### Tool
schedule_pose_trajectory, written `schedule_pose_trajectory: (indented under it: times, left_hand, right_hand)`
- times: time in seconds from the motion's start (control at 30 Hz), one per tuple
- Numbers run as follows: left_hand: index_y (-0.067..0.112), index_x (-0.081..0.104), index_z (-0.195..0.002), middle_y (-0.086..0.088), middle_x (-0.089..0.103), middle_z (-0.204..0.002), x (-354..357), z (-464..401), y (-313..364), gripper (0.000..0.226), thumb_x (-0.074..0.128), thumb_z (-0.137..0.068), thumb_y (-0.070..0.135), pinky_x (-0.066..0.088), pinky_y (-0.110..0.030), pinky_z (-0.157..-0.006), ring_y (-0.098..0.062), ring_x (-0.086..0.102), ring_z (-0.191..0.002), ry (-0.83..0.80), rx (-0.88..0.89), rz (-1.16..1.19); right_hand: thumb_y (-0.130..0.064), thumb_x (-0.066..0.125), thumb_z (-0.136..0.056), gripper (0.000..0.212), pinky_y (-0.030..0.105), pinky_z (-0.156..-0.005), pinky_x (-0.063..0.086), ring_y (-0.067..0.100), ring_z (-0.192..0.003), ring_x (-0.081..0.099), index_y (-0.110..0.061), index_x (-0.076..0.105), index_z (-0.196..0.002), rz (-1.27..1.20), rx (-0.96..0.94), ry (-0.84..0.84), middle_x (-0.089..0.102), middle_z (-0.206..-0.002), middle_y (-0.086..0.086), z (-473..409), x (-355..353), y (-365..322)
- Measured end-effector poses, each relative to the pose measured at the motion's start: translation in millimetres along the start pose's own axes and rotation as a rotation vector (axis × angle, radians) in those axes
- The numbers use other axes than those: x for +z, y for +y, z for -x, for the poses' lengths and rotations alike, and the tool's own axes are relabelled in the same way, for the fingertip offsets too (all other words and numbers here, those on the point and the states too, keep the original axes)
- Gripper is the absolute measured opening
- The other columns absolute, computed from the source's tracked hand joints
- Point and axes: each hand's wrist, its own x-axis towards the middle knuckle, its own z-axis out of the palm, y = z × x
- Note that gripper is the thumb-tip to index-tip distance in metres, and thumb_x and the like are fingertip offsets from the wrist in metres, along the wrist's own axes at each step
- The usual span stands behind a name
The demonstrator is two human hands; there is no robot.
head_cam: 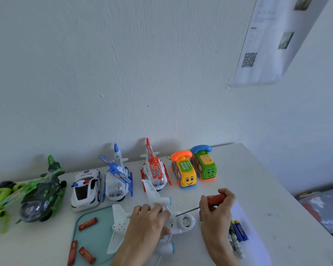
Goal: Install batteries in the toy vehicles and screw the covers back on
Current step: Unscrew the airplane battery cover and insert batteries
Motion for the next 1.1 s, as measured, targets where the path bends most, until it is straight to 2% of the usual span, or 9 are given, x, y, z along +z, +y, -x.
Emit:
schedule_pose_trajectory:
  times: [0.17, 0.3, 0.47, 0.57, 0.67, 0.83, 0.97, 1.03, 1.1]
  left_hand:
    - [0.028, 0.072, -0.083, 0.012, 0.068, -0.088, -11, 1, 5, 0.045, 0.088, -0.048, 0.052, 0.045, -0.037, -0.071, -0.019, 0.054, -0.091, 0.172, 0.039, -0.055]
    - [0.03, 0.061, -0.102, 0.016, 0.062, -0.091, -19, 1, 3, 0.035, 0.057, -0.08, 0.057, 0.034, -0.03, -0.078, -0.01, 0.047, -0.09, 0.305, -0.044, 0.163]
    - [0.029, 0.068, -0.115, 0.028, 0.056, -0.103, -35, 20, 12, 0.079, 0.04, -0.068, 0.086, 0.044, -0.026, -0.088, 0.004, 0.052, -0.097, -0.017, -0.128, 0.595]
    - [0.038, 0.072, -0.096, 0.029, 0.063, -0.082, -17, 37, 23, 0.061, 0.047, -0.063, 0.082, 0.041, -0.021, -0.072, 0.006, 0.054, -0.084, -0.118, 0.106, 0.345]
    - [0.041, 0.072, -0.083, 0.028, 0.062, -0.068, 4, 52, 28, 0.056, 0.042, -0.06, 0.084, 0.027, -0.021, -0.072, 0.002, 0.051, -0.074, -0.136, 0.132, 0.192]
    - [0.039, 0.069, -0.095, 0.023, 0.063, -0.092, 5, 59, 23, 0.058, 0.045, -0.066, 0.084, 0.028, -0.028, -0.08, -0.002, 0.047, -0.094, 0.057, 0.161, 0.199]
    - [0.033, 0.067, -0.101, 0.012, 0.061, -0.111, -5, 53, 5, 0.038, 0.053, -0.078, 0.06, 0.03, -0.03, -0.089, -0.008, 0.048, -0.108, 0.25, -0.021, 0.208]
    - [0.031, 0.066, -0.103, 0.009, 0.06, -0.113, -4, 51, -6, 0.038, 0.051, -0.081, 0.057, 0.029, -0.031, -0.091, -0.01, 0.047, -0.111, 0.287, -0.119, 0.193]
    - [0.031, 0.064, -0.105, 0.009, 0.059, -0.115, 1, 50, -15, 0.039, 0.045, -0.085, 0.06, 0.027, -0.036, -0.097, -0.012, 0.046, -0.116, 0.285, -0.179, 0.163]
  right_hand:
    - [0.0, 0.061, -0.088, 0.036, 0.02, -0.045, 0.043, 0.03, -0.052, 0.054, -0.02, 0.036, -0.106, -0.03, -0.112, -0.015, 0.057, -0.071, 0.009, 5, -2, 3]
    - [-0.001, 0.061, -0.087, 0.044, 0.024, -0.048, 0.044, 0.026, -0.051, 0.053, -0.031, 0.034, -0.103, -0.001, -0.211, -0.033, 0.056, -0.07, 0.005, 6, -3, 4]
    - [-0.012, 0.062, -0.089, 0.044, 0.039, -0.054, 0.048, 0.033, -0.058, 0.055, -0.039, 0.031, -0.101, 0.024, -0.239, -0.063, 0.055, -0.073, 0.009, 5, -6, 9]
    - [-0.026, 0.061, -0.087, 0.037, 0.036, -0.053, 0.047, 0.032, -0.058, 0.055, -0.039, 0.03, -0.104, 0.026, -0.296, -0.075, 0.054, -0.073, 0.009, 9, -8, 8]
    - [-0.009, 0.064, -0.088, 0.048, 0.037, -0.054, 0.047, 0.032, -0.057, 0.055, -0.039, 0.03, -0.103, 0.057, -0.333, -0.087, 0.055, -0.074, 0.008, 10, -10, 8]
    - [-0.005, 0.063, -0.087, 0.051, 0.036, -0.054, 0.047, 0.03, -0.057, 0.055, -0.04, 0.03, -0.103, 0.07, -0.376, -0.124, 0.055, -0.077, 0.005, 15, -14, 5]
    - [-0.003, 0.062, -0.086, 0.052, 0.028, -0.055, 0.048, 0.022, -0.061, 0.055, -0.042, 0.031, -0.103, 0.025, -0.44, -0.142, 0.054, -0.08, 0.002, 21, -13, -2]
    - [-0.005, 0.063, -0.087, 0.051, 0.019, -0.056, 0.046, 0.017, -0.063, 0.053, -0.042, 0.031, -0.104, -0.003, -0.494, -0.143, 0.053, -0.081, -0.002, 25, -11, -5]
    - [-0.012, 0.06, -0.085, 0.044, 0.02, -0.055, 0.045, 0.016, -0.062, 0.052, -0.038, 0.032, -0.106, 0.003, -0.53, -0.163, 0.052, -0.081, -0.005, 28, -7, -6]
